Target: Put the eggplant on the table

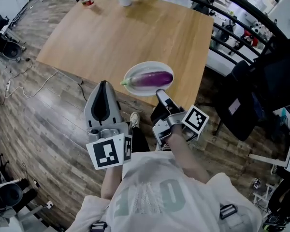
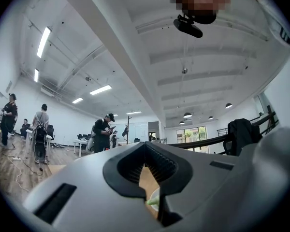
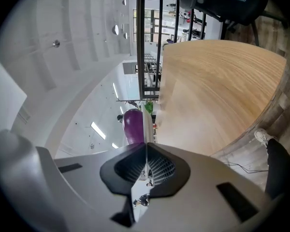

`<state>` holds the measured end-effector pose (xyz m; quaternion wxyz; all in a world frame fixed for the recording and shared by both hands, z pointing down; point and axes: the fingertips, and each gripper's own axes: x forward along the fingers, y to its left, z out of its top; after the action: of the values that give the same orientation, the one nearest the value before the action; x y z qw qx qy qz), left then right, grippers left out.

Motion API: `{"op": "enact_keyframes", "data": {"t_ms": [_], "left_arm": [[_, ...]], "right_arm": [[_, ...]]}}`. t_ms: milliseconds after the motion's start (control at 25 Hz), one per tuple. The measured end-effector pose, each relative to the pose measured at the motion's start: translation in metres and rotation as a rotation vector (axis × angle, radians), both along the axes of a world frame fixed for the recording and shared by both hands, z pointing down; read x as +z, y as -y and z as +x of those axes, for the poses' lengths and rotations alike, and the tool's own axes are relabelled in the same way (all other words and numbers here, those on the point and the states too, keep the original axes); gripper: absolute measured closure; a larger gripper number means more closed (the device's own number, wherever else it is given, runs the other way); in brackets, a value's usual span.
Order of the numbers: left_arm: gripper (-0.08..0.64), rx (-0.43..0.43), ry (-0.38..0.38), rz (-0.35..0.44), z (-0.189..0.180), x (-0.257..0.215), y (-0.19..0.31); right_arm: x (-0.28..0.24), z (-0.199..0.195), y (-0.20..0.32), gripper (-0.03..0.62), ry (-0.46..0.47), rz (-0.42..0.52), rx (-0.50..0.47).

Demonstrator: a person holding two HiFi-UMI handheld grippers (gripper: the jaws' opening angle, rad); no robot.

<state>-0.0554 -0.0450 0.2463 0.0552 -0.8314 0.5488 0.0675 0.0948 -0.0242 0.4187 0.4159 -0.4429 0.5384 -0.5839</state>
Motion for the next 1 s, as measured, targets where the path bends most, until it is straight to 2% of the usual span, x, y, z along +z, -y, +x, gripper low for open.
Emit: {"op": "enact_keyframes", "data": {"t_ms": [600,840,1000], "left_arm": [[0.55,0.076,-0.011,0.0,-0.036,-0.008,0.153],[0.551,0.113,-0.009,-0.007,-0.05,-0.009,0.183],[0.549,0.1,-0.006,-0.053,-0.052,0.006,0.197]], "right_arm": [[-0.011,-0.029,0.134,0.568,-0.031,-0.001,0.089],[-0.009,-0.042,0.155,0.568,-0.026,-0.01,0.13],[0.005,-0.045,0.16,0.568,-0.028,-0.049,0.109]]}}
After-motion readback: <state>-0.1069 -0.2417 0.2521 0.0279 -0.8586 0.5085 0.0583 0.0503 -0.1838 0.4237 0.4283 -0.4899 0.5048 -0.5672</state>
